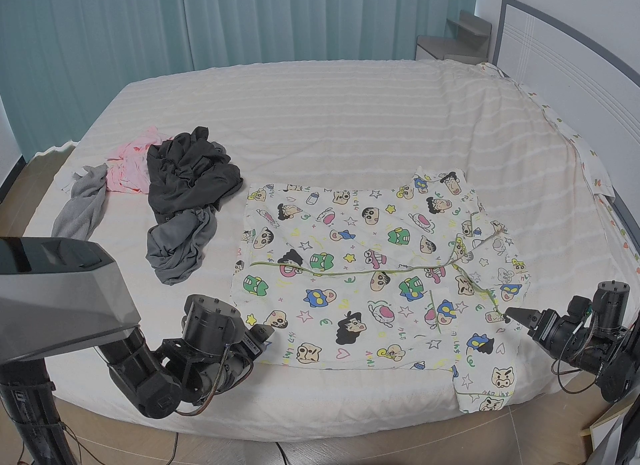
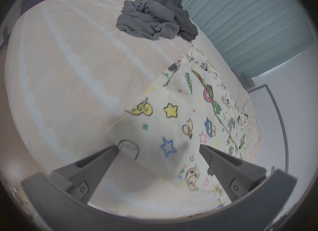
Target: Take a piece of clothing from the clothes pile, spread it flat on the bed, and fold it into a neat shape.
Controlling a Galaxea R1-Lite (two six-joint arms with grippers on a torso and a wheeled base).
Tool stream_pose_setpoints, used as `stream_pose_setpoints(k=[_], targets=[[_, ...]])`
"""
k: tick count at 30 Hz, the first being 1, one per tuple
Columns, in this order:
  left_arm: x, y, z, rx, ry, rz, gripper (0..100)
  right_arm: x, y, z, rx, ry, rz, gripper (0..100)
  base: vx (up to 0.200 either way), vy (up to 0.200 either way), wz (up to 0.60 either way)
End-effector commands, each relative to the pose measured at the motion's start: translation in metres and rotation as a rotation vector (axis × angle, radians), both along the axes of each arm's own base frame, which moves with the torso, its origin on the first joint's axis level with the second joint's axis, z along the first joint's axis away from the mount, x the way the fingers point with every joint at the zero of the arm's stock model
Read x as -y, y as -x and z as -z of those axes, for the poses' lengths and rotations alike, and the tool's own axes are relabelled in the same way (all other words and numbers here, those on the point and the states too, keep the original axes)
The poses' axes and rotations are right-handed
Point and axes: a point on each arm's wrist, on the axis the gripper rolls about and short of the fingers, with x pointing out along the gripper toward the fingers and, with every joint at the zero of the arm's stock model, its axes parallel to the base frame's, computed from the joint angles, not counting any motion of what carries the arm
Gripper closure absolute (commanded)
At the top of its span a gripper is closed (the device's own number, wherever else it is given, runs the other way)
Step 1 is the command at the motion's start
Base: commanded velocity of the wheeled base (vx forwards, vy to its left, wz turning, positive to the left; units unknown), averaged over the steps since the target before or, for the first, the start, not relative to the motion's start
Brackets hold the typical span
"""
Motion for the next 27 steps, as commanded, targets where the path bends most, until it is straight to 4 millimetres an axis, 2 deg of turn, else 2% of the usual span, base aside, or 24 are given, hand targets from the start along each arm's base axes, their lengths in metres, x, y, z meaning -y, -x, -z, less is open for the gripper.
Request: stream_pose_setpoints(k=[1,8,9,21,27], targets=[[0.007,-0.015,0.008,0.016,-0.007,-0.035,0,0.0,0.004,0.003,-0.023,-0.001,-0.001,0,0.0,0.0,0.0],[0.009,-0.023,0.006,0.042,-0.009,-0.06,0,0.0,0.004,0.003,-0.023,-0.001,-0.002,0,0.0,0.0,0.0],[0.008,-0.023,0.01,0.031,-0.022,-0.059,100,0.0,0.004,0.003,-0.023,0.0,0.001,0,0.0,0.0,0.0],[0.003,-0.014,0.016,-0.034,-0.064,-0.057,100,-0.001,0.001,0.001,0.0,0.009,-0.015,0,0.0,0.0,0.0],[-0.004,-0.009,0.007,-0.026,-0.076,-0.079,100,-0.002,0.003,0.002,0.0,0.022,-0.023,0,0.0,0.0,0.0]])
